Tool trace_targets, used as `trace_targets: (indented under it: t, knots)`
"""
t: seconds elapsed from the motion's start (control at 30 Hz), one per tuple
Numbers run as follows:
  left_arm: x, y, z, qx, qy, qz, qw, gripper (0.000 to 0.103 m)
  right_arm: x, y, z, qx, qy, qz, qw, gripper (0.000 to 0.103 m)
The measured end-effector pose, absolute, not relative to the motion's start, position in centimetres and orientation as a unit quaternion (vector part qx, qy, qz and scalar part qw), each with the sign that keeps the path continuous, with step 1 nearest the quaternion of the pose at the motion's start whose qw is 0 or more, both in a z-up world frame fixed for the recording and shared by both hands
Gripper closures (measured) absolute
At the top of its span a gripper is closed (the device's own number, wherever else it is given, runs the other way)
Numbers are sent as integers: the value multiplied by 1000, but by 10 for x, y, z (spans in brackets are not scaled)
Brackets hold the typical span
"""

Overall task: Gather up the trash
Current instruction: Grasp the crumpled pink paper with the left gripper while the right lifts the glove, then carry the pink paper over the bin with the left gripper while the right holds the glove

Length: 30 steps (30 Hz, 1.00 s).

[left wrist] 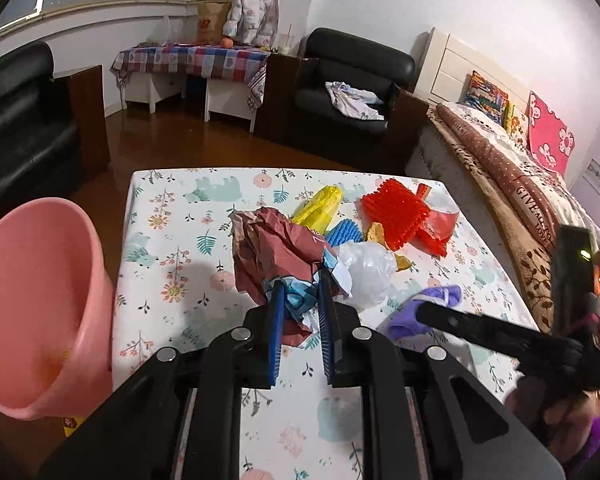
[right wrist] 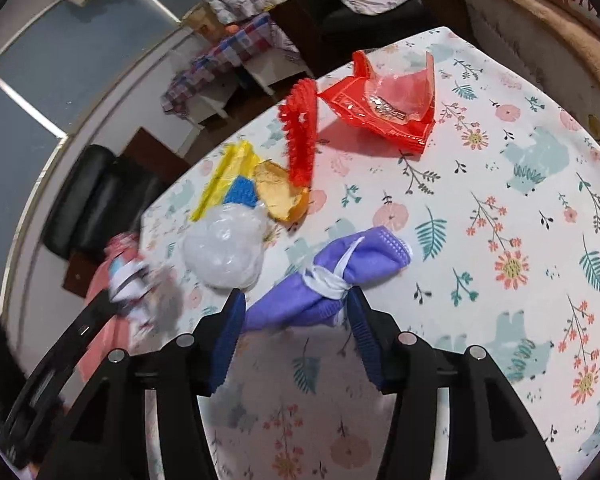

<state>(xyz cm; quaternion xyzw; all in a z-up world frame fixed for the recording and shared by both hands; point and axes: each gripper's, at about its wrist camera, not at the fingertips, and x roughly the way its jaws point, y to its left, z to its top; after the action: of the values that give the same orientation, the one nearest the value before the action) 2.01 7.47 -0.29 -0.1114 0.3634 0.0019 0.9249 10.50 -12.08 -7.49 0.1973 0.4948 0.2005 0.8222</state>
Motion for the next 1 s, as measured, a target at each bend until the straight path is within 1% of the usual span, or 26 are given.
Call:
trace_targets:
  t: [0.1,0.13,0.17,0.23,0.27,0.37,0.53,0.77,1.0]
  knots:
    - [13,75,-2,-107,362,-2,926,87,108,-113,-77,182,494,187,829,51]
    - [11,75,-2,-107,362,-2,926,87,108,-110,-77,171,493,185,833,53]
    - [9,76,-2,-107,362,-3,926,87,107,-108,-77,164,490,182,837,61]
    - [7,77,-2,-109,361,-3,926,87,106,-106,-77,157,486,179,841,67]
    - [5,78,-1,-110,360,-2,926,87,106,-106,-77,156,485,181,841,70]
    - [1,80,1,-113,357,-1,927,87,101,-106,-73,149,478,189,845,74]
    - [-6,83,5,-114,349,1,930,87,91,-109,-63,129,462,198,855,77]
    - [-18,88,12,-109,336,9,935,87,70,-110,-36,106,419,218,875,77]
    - [-32,100,20,-103,320,31,941,87,60,-83,-7,79,386,269,879,77]
